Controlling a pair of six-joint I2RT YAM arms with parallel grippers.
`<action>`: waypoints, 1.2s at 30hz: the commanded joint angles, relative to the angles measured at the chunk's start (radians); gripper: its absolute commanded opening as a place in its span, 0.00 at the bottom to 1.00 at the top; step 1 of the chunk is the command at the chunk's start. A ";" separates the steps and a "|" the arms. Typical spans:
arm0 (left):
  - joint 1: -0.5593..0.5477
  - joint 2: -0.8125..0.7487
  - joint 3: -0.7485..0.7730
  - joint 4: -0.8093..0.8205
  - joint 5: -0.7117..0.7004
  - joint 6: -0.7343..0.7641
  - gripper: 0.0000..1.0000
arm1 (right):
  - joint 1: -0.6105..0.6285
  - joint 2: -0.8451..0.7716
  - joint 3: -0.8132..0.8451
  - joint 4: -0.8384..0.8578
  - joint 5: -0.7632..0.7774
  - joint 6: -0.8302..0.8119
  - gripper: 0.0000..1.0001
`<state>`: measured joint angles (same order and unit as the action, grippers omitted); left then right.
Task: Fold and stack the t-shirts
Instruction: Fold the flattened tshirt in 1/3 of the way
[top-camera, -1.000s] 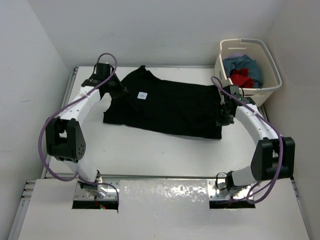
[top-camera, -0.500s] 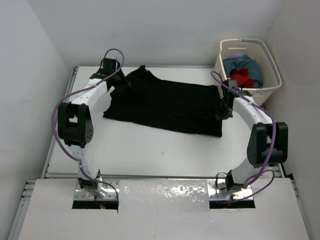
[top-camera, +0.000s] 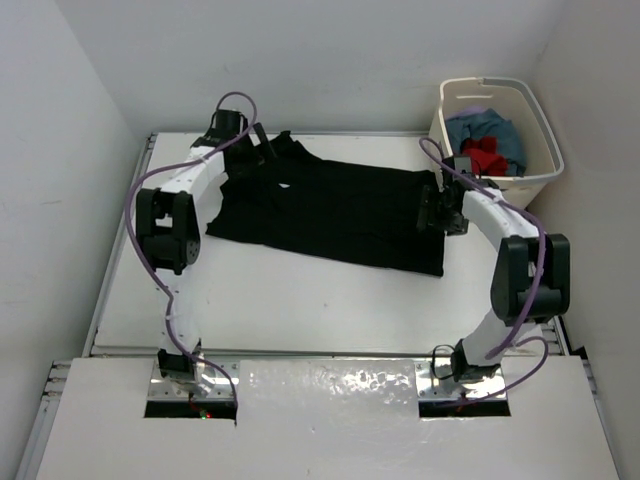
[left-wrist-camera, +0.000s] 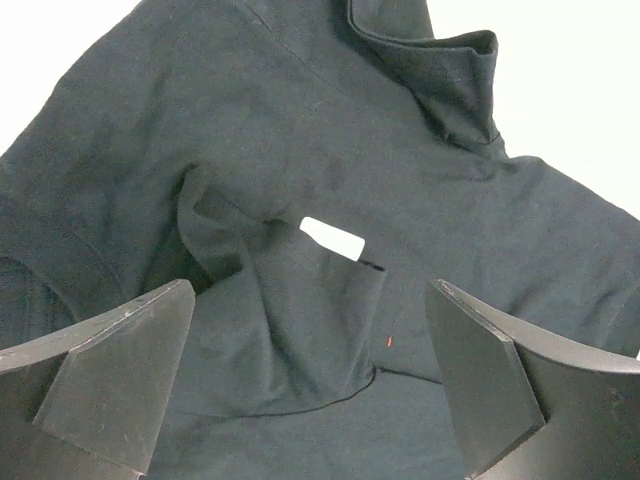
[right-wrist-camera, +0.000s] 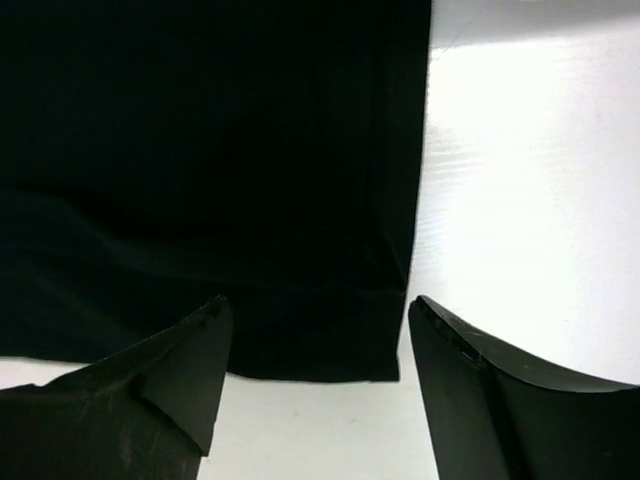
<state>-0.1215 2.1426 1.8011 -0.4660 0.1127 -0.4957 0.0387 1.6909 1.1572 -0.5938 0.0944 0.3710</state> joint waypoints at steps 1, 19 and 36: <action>0.011 -0.078 0.001 -0.016 -0.018 0.037 1.00 | 0.000 -0.123 -0.046 0.054 -0.085 0.019 0.70; 0.011 -0.231 -0.468 0.107 0.027 -0.007 1.00 | 0.099 0.022 -0.088 0.206 -0.077 0.045 0.99; 0.056 -0.210 -0.612 0.124 -0.027 -0.003 1.00 | 0.069 0.199 0.076 0.206 0.026 0.002 0.99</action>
<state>-0.0986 1.9259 1.2339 -0.3321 0.1371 -0.5171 0.1127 1.9072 1.1912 -0.3946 0.1276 0.3954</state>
